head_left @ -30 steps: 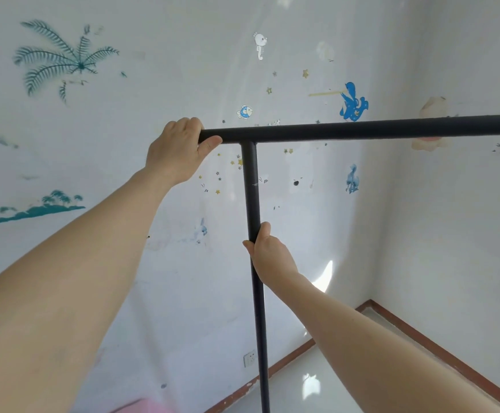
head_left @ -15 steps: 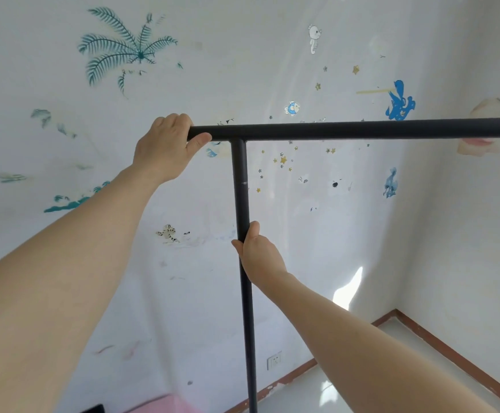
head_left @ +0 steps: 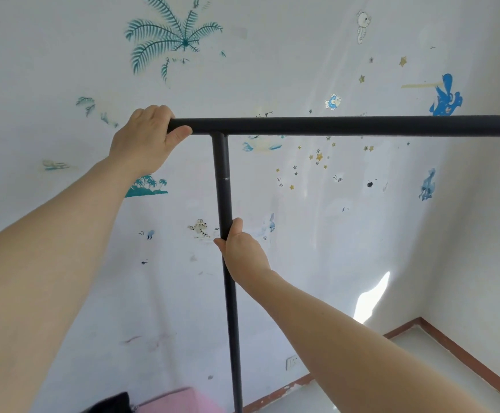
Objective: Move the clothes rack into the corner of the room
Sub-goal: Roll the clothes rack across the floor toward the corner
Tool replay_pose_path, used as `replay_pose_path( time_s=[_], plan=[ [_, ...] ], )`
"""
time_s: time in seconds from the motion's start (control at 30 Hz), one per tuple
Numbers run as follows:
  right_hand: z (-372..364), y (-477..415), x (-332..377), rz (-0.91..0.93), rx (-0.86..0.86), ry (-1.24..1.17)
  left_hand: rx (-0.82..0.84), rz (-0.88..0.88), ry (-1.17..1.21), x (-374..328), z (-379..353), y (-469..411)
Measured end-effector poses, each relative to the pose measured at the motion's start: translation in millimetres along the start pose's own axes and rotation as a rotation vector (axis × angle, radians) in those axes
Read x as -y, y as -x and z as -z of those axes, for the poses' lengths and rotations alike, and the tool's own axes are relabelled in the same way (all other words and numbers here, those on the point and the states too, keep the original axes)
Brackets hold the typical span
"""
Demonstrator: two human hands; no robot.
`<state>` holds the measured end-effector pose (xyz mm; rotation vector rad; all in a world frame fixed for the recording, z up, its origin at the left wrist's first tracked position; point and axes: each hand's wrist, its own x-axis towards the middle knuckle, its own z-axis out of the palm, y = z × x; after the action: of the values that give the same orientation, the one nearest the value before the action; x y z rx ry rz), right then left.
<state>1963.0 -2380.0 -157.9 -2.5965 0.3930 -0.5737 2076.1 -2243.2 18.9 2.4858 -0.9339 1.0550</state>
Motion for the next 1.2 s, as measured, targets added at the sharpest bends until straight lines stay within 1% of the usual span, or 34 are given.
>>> replay_pose_path(
  time_s=[0.4, 0.5, 0.6, 0.83, 0.9, 1.07, 1.13, 1.2],
  plan=[
    [-30.8, -16.9, 37.3, 0.047, 0.036, 0.008, 0.012, 0.103, 0.001, 41.5, 4.3, 12.1],
    [-38.3, -21.0, 45.9, 0.066, 0.026, 0.052, -0.002, 0.124, -0.002, 52.4, 3.8, 14.3],
    [-46.8, -25.5, 53.4, 0.070, 0.032, 0.043, -0.022, 0.139, 0.006, 61.2, 2.7, 17.2],
    [-44.4, -21.9, 58.7, 0.100, 0.047, 0.077, -0.053, 0.174, -0.012, 59.8, 4.5, 25.1],
    [-38.3, -19.8, 57.0, 0.124, 0.091, 0.046, -0.061, 0.210, -0.017, 52.8, 5.7, 28.9],
    [-18.7, -11.4, 51.8, 0.139, 0.210, -0.121, -0.057, 0.290, 0.002, 29.9, 3.5, 42.2],
    [-11.1, -6.6, 50.5, 0.134, 0.242, -0.210, -0.065, 0.294, -0.005, 21.1, 3.1, 50.7],
    [-3.5, -1.6, 44.3, 0.124, 0.247, -0.260, -0.112, 0.283, 0.010, 10.5, 4.5, 59.4]
  ],
)
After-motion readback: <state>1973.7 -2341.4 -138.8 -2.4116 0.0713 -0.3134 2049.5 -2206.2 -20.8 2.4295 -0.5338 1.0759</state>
